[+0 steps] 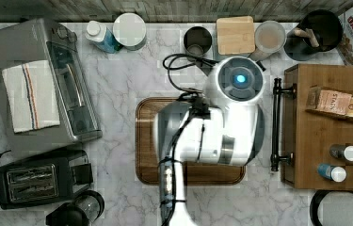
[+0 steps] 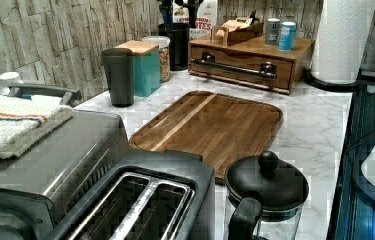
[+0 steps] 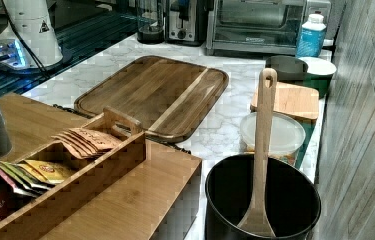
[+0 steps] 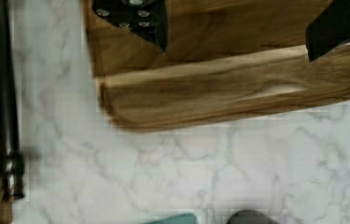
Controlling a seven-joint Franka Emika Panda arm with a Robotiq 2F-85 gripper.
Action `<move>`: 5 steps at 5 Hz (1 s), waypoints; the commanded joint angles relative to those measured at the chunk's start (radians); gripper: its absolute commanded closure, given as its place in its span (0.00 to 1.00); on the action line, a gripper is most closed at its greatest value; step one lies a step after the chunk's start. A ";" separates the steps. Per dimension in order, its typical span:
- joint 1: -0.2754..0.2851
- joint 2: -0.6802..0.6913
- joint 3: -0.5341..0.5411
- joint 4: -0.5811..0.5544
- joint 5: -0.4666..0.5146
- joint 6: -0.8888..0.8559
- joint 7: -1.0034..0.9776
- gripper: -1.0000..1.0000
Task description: Open the drawer.
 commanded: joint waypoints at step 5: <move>-0.200 0.125 -0.131 -0.036 0.071 0.279 -0.390 0.00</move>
